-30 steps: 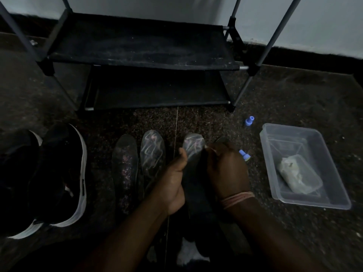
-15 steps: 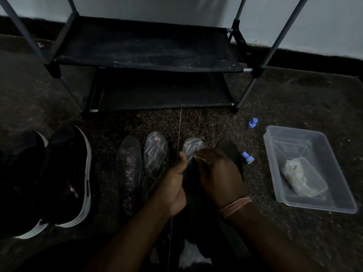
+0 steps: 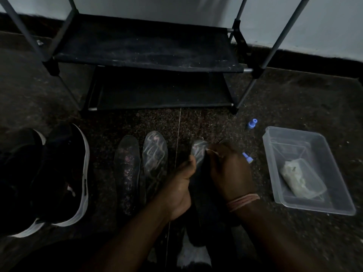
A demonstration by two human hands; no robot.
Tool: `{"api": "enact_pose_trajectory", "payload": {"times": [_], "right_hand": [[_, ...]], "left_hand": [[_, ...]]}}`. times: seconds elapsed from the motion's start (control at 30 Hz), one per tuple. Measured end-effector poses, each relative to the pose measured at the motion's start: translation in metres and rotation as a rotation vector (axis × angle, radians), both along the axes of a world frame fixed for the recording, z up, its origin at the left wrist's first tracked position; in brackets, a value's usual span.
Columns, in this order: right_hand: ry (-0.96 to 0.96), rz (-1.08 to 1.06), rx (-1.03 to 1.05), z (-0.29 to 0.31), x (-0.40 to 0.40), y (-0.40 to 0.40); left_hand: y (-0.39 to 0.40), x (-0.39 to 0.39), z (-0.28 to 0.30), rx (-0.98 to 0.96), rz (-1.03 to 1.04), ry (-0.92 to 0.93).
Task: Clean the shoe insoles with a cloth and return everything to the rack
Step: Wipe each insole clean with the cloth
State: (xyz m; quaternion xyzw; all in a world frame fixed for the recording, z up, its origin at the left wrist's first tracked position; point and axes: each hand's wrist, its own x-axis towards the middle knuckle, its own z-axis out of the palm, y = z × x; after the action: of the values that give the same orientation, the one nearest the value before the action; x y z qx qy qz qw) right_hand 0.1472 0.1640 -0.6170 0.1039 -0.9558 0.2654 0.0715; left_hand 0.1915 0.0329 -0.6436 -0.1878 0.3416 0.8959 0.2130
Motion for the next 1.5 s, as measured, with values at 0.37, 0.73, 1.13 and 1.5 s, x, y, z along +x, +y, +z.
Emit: {"api": "enact_pose_trajectory", "payload": {"times": [0.37,0.73,1.13,1.5], "right_hand": [[-0.158,0.202,-0.078,-0.001,0.01,-0.012],[0.087,0.0,-0.179,-0.007,0.001,0.002],[0.015,0.041,-0.168,0.001,0.0,0.001],[-0.049,0.077,-0.187,0.009,0.001,-0.002]], "left_hand": [[-0.011,-0.011,-0.008,-0.097,0.106,0.024],[0.002,-0.003,-0.003,-0.335,-0.04,0.137],[0.002,-0.002,-0.002,-0.312,-0.035,0.139],[-0.003,-0.002,0.0,-0.285,-0.004,0.122]]}}
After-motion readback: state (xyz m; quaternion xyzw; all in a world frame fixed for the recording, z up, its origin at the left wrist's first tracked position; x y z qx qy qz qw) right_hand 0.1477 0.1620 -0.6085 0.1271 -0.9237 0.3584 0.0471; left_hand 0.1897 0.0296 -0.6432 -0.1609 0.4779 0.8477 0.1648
